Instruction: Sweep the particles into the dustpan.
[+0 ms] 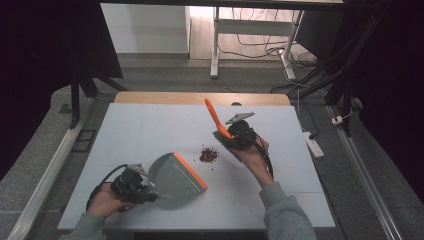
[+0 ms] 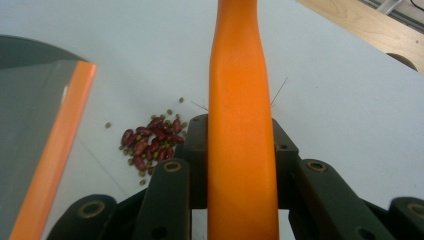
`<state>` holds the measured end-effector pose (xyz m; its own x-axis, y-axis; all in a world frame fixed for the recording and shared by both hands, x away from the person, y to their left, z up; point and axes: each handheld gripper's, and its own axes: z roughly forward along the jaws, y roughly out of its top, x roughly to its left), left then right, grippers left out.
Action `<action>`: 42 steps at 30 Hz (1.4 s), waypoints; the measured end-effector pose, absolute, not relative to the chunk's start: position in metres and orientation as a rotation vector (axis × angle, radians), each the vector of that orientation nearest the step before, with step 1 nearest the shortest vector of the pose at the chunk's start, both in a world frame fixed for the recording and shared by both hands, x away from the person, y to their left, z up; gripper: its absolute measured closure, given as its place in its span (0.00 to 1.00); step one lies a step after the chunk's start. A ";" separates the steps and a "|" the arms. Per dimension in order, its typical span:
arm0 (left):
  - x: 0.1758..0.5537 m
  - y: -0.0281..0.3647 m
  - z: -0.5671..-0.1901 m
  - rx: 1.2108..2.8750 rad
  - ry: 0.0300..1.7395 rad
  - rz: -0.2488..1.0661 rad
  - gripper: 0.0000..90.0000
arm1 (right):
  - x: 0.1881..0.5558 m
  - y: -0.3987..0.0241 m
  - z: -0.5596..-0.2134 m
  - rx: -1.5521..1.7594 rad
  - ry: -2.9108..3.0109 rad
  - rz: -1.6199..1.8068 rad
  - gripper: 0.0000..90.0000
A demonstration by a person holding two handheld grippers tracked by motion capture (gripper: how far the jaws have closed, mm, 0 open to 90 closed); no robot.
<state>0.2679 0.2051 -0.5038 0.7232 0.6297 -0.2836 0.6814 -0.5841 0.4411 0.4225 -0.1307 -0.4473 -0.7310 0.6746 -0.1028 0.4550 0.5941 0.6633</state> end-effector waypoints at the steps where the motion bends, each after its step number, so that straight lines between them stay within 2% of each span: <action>1: 0.268 0.205 -0.504 2.396 0.995 -0.132 0.69 | 0.425 -0.128 -0.448 0.917 2.483 0.874 0.79; 23: 0.275 0.200 -0.505 2.384 0.985 -0.157 0.69 | 0.462 -0.093 -0.475 0.889 2.539 0.741 0.79; 42: 0.278 0.194 -0.506 2.387 0.981 -0.161 0.69 | 0.455 -0.065 -0.486 0.793 2.616 0.681 0.79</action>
